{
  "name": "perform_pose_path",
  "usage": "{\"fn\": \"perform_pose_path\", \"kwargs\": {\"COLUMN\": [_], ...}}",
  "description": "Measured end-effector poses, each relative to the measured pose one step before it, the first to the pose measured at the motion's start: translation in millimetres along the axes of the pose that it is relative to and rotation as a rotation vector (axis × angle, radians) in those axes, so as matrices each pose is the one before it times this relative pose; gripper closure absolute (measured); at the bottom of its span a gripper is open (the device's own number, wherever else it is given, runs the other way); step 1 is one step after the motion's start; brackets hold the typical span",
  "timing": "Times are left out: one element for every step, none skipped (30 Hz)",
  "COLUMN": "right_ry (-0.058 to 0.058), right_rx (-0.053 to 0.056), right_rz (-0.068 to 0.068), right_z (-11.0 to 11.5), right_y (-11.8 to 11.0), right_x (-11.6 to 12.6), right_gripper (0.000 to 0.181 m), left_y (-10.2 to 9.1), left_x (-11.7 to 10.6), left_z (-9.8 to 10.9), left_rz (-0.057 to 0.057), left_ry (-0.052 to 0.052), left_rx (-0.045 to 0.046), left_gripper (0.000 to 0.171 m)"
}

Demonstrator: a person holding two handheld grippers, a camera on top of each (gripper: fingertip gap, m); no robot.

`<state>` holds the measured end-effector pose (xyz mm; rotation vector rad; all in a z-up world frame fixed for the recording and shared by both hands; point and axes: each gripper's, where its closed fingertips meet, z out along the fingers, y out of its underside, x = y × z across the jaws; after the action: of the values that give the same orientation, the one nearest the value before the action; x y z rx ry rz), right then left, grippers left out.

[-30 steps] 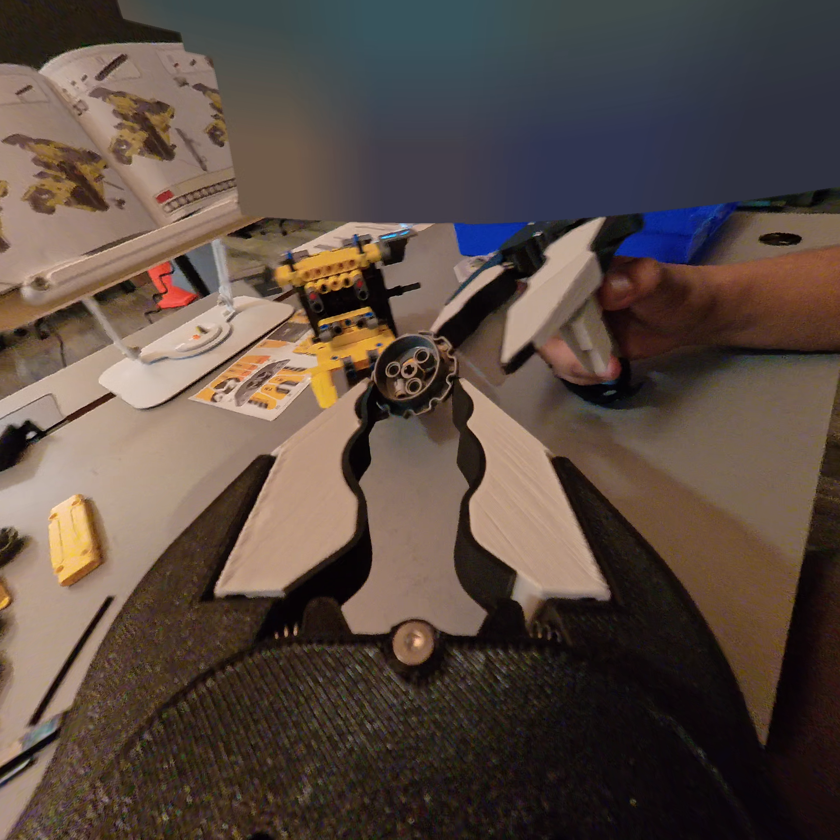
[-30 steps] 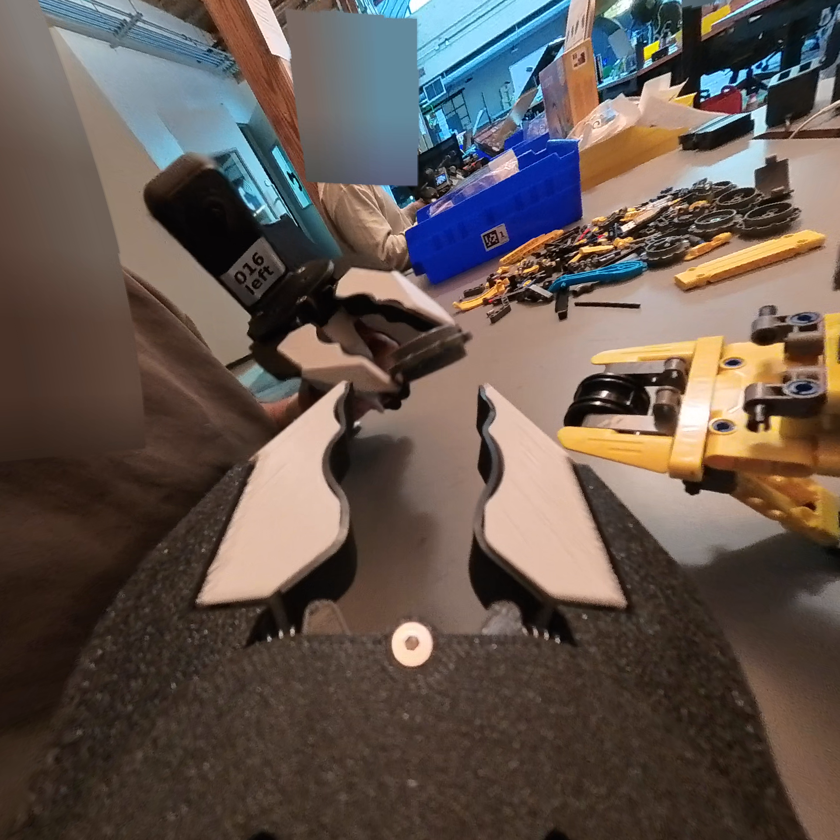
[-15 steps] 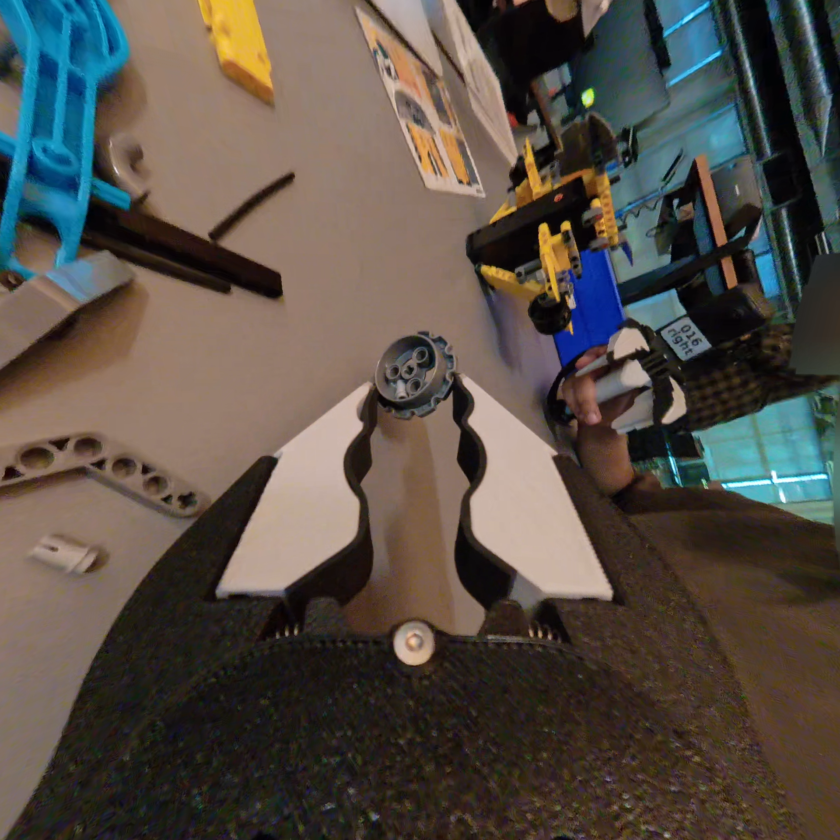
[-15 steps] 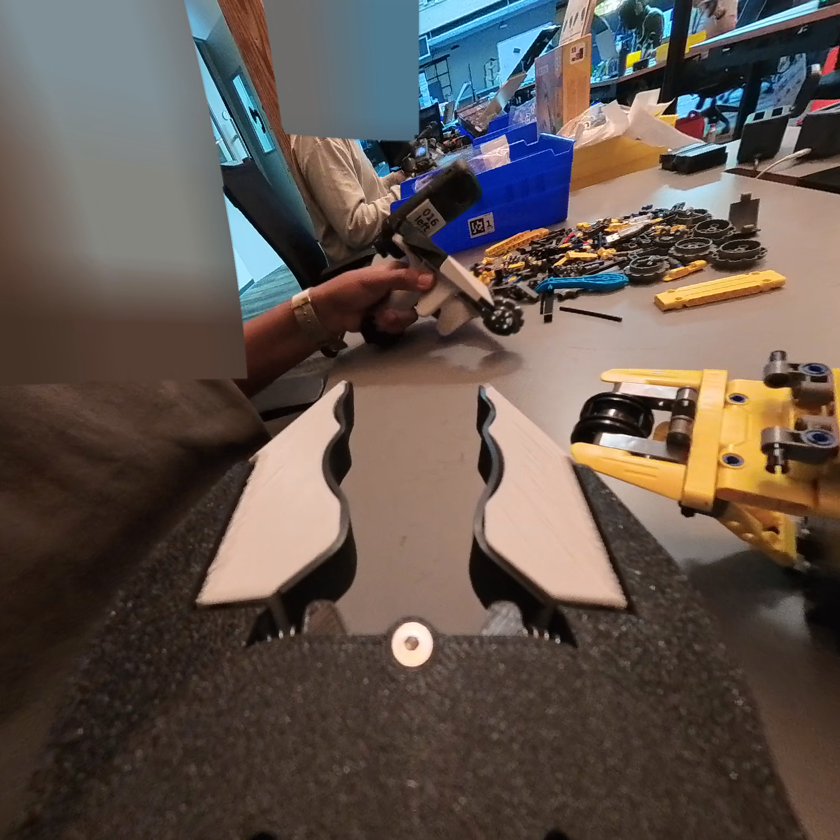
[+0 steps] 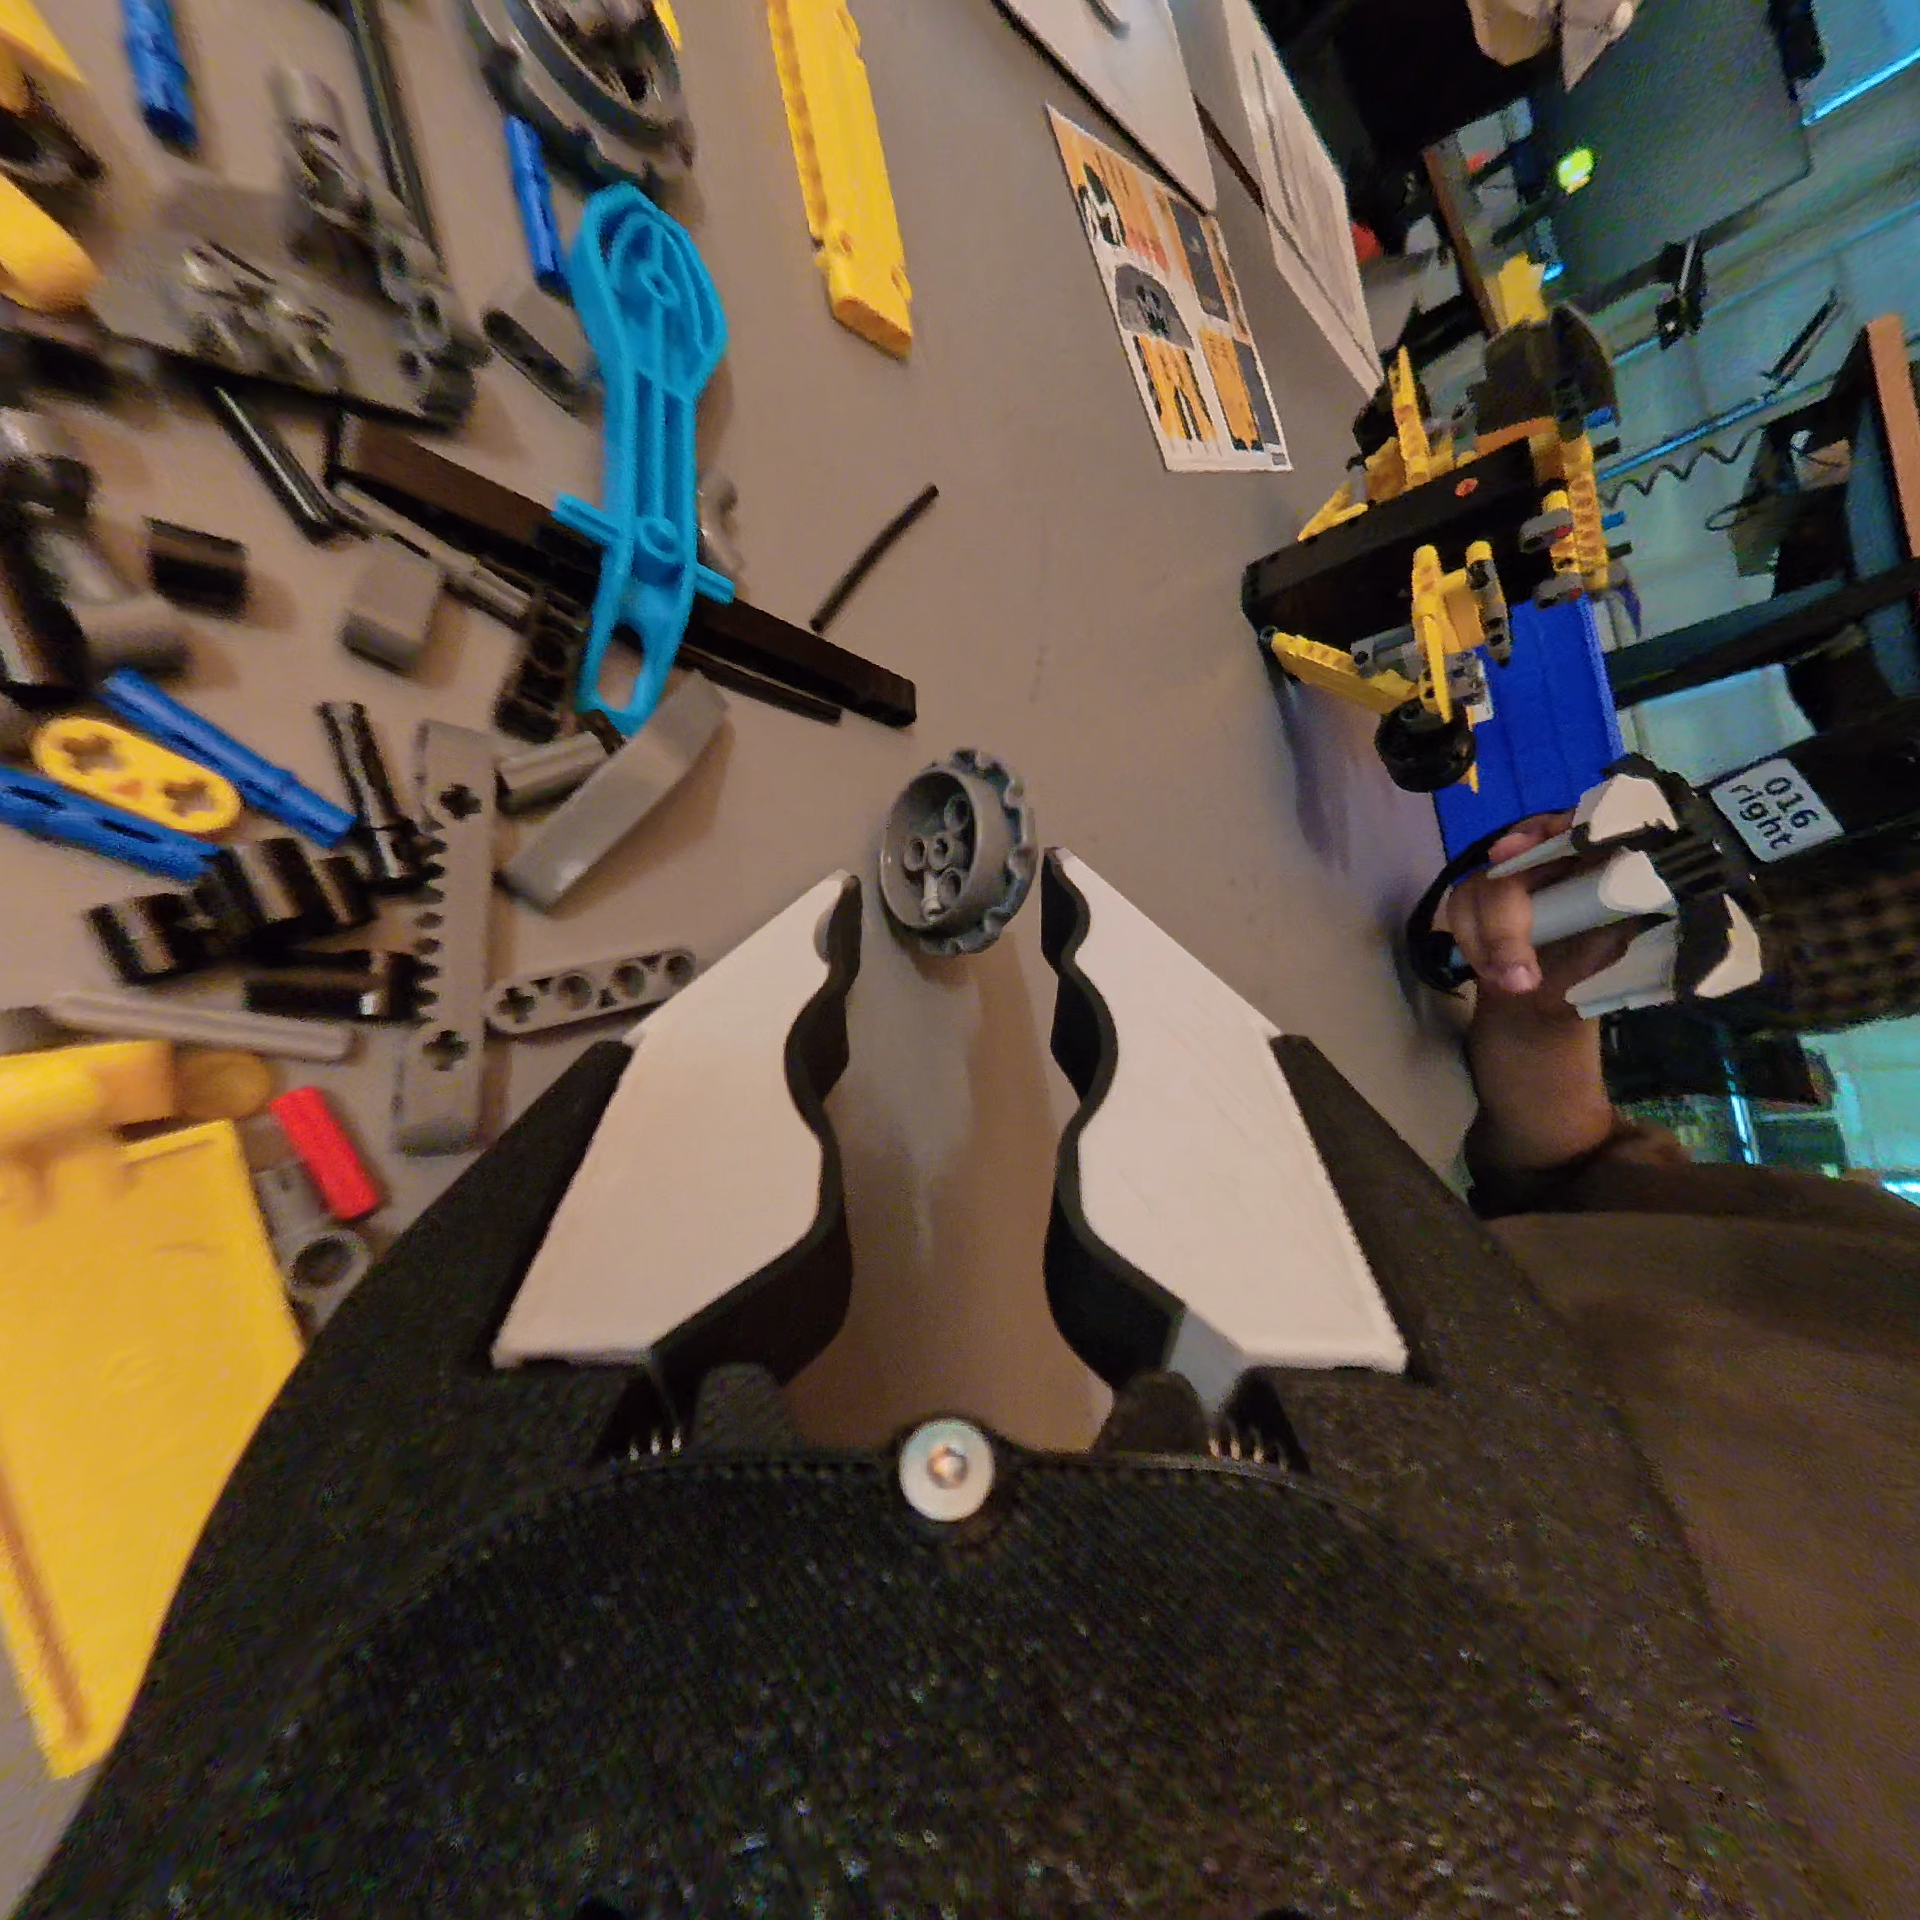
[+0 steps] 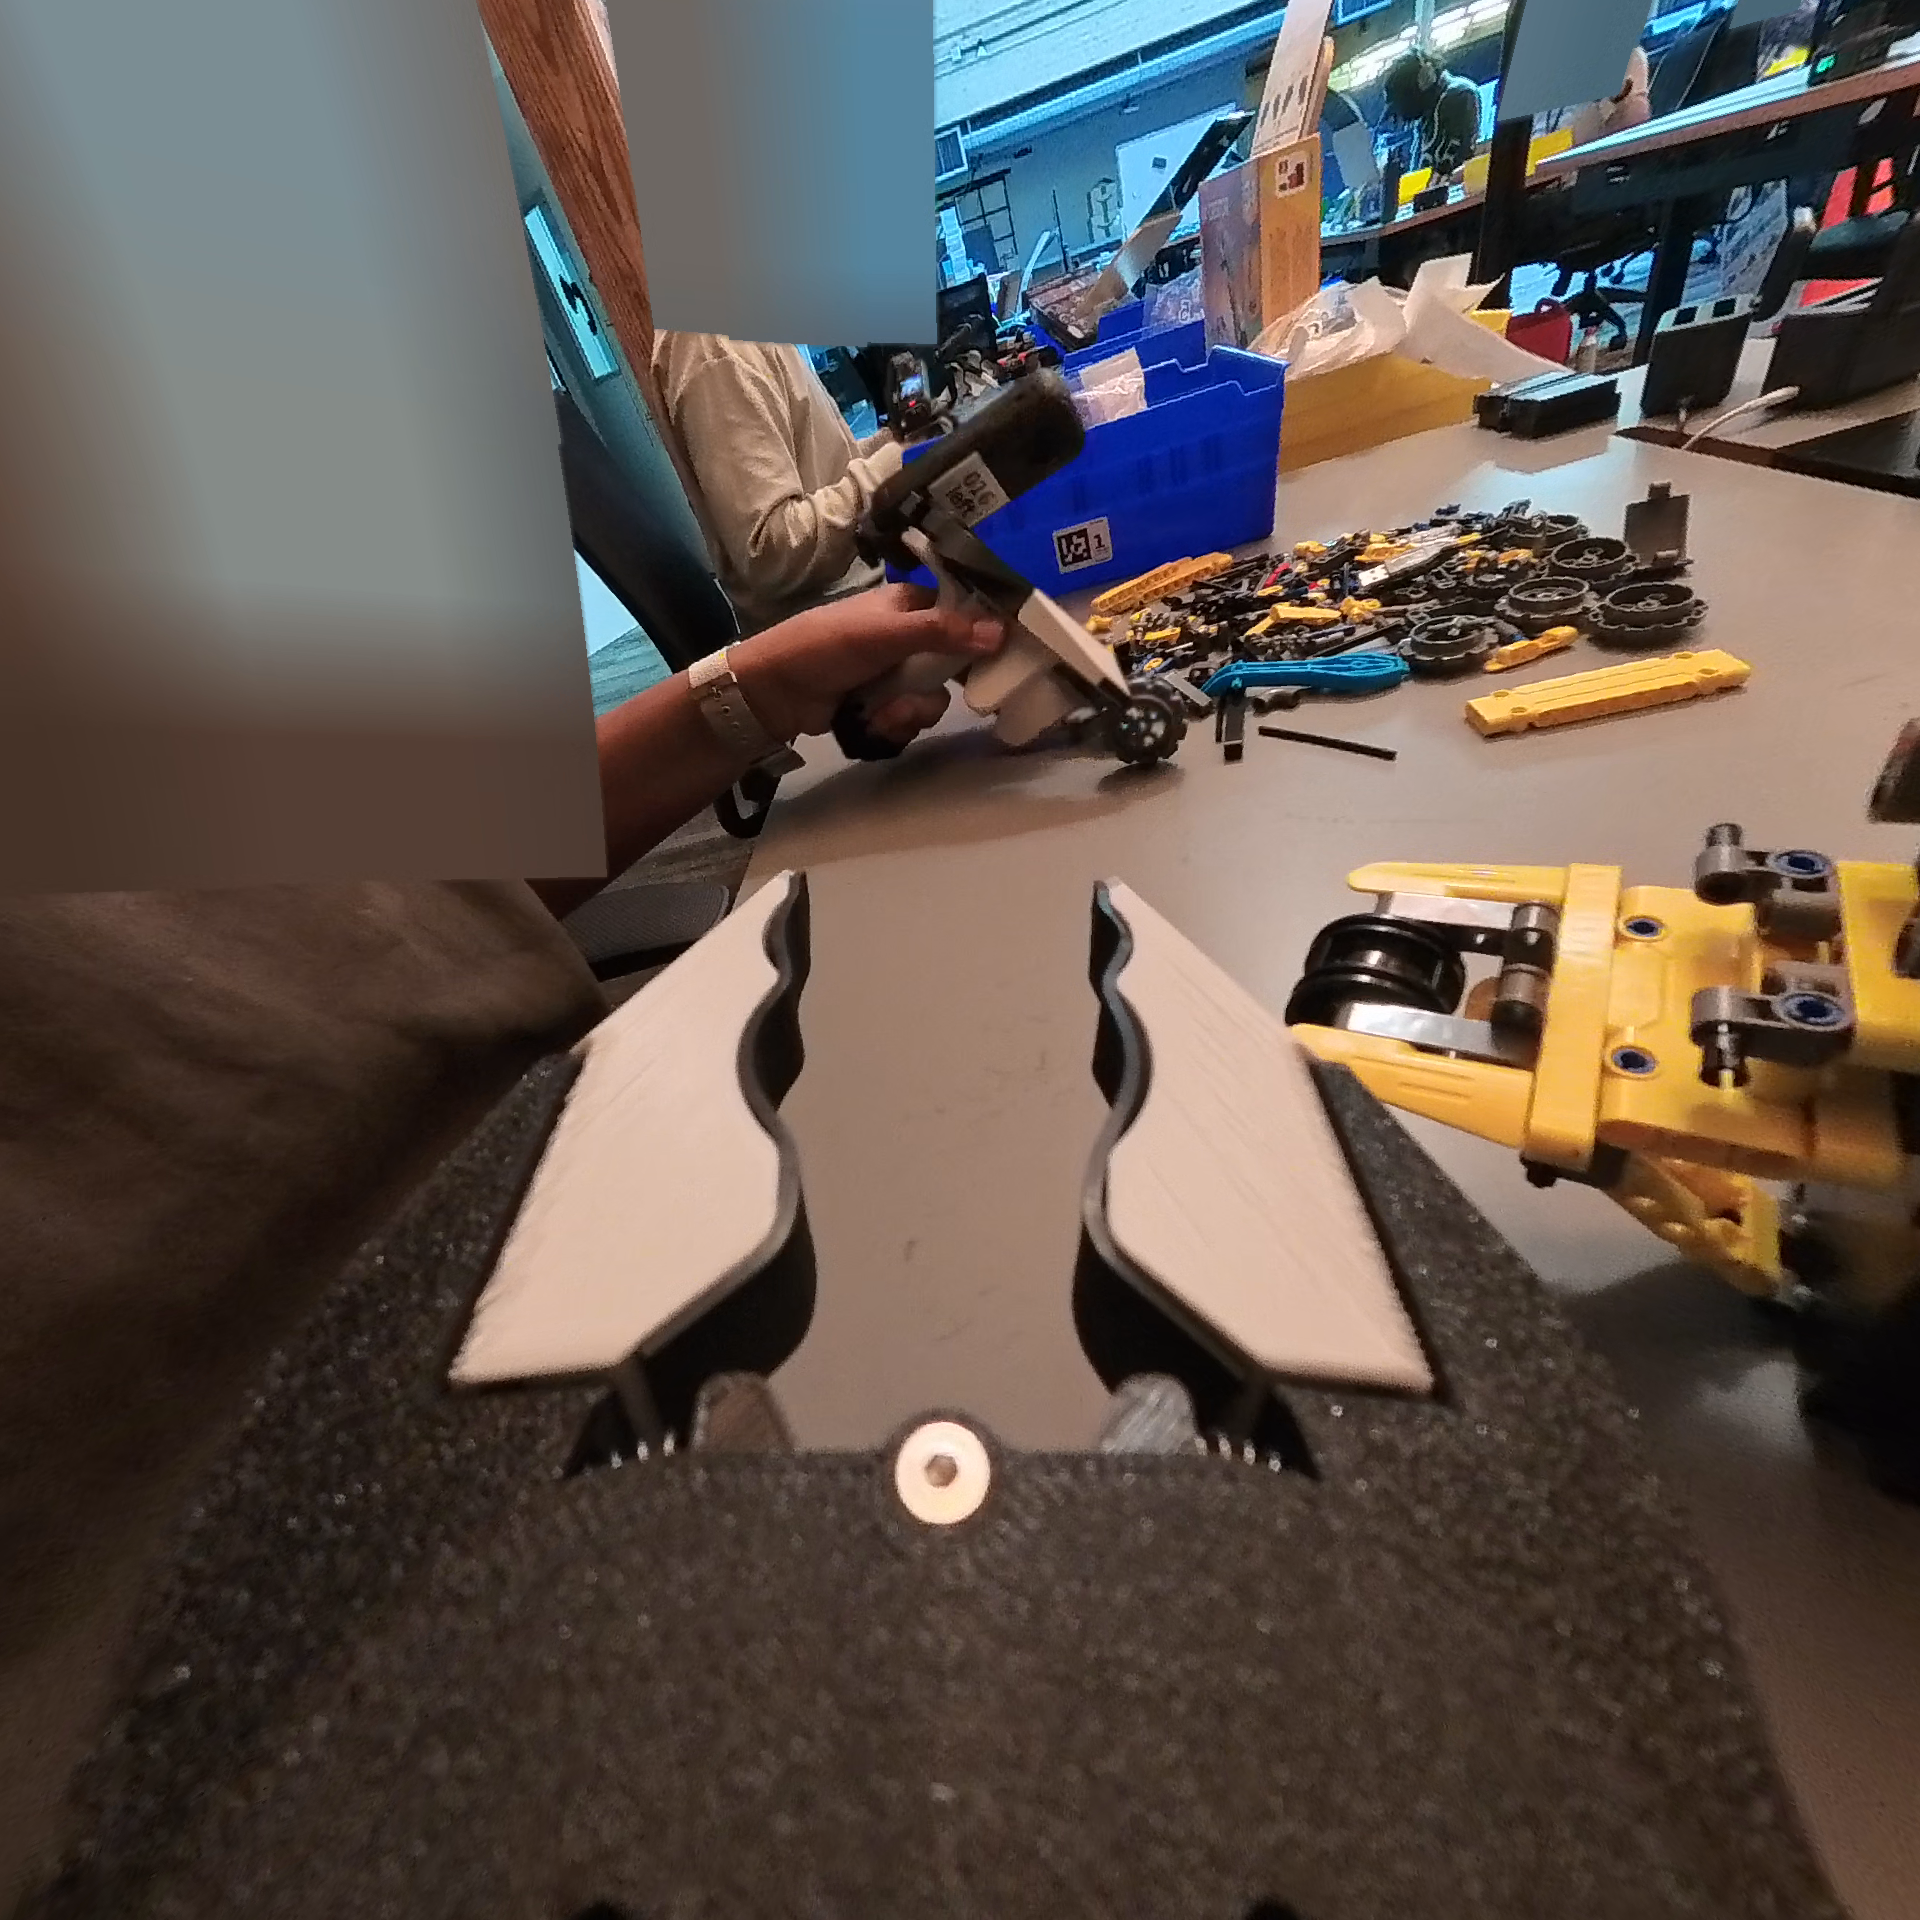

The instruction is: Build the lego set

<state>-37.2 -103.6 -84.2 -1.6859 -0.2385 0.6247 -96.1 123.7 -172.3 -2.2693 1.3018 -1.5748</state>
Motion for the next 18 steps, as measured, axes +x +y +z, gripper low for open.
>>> {"fn": "perform_pose_path", "kwargs": {"right_ry": [-0.0007,-0.0006,-0.0002,0.0,0.0004,0.0011,0.0017,0.0021,0.0014,0.0007,0.0006,0.0005,0.0005,0.0004,0.0,-0.0001,-0.0003,-0.0001], "right_rx": [0.001,0.001,0.0005,-0.0004,-0.0007,-0.0006,-0.0004,0.0,0.0003,0.0006,0.001,0.0004,-0.0005,-0.0012,-0.0019,-0.0016,-0.0015,-0.0015], "right_rz": [0.0011,0.001,0.0007,0.0002,-0.0003,-0.0008,-0.0009,0.0,0.0014,0.0025,0.0026,0.0022,0.002,0.0017,0.0013,0.0008,0.0001,-0.0006], "right_z": [-0.12,0.02,-0.06,-0.03,0.1,-0.04,0.0,-0.05,-0.22,-0.21,-0.18,-0.03,0.05,0.19,0.25,0.32,0.27,0.24], "right_y": [-0.15,-0.16,-0.02,0.06,0.19,0.18,0.02,0.11,0.06,0.05,-0.01,0.09,0.31,0.43,0.65,0.54,0.37,0.42], "right_x": [-0.05,-0.07,0.12,-0.02,0.08,0.24,0.44,0.65,0.57,0.63,0.61,0.51,0.52,0.4,0.24,0.14,-0.02,-0.07], "right_gripper": [0.128,0.128,0.128,0.128,0.128,0.128,0.128,0.128,0.128,0.128,0.128,0.128,0.128,0.128,0.128,0.128,0.128,0.128], "left_y": [-3.21,-3.37,-3.46,-3.31,-2.2,-2.16,-2.39,-2.65,-2.16,-1.17,1.1,3.21,4.86,5.47,4.94,2.88,0.85,0.7], "left_x": [-0.54,-1.31,-2.71,-4.57,-4.29,-2.26,-0.57,0.08,0.21,-0.31,-0.72,-0.78,-0.83,-0.59,-0.68,-0.49,-1.34,-2.28], "left_z": [-2.89,-3.01,-3.14,-3.19,-2.99,-2.82,-2.8,-2.68,-2.21,-1.25,-0.09,1.01,2.15,2.94,3.21,2.69,1.62,1.64], "left_rz": [0.0058,0.0057,0.0069,0.0081,0.0113,0.0138,0.0124,0.0164,0.0217,0.0293,0.0417,0.0475,0.052,0.0543,0.0534,0.0505,0.0461,0.0384], "left_ry": [-0.0041,-0.0089,-0.0174,-0.0283,-0.0288,-0.0199,-0.0138,-0.0135,-0.0167,-0.0261,-0.0354,-0.0431,-0.0491,-0.0514,-0.0533,-0.0512,-0.0513,-0.0491], "left_rx": [0.01752,0.0185,0.01847,0.01791,0.01201,0.01385,0.01802,0.02015,0.01789,0.01014,-0.00393,-0.01873,-0.02934,-0.03409,-0.03091,-0.01895,-0.00762,-0.00987], "left_gripper": [0.141,0.14,0.14,0.14,0.14,0.14,0.139,0.137,0.135,0.131,0.125,0.119,0.115,0.111,0.108,0.107,0.108,0.108]}}
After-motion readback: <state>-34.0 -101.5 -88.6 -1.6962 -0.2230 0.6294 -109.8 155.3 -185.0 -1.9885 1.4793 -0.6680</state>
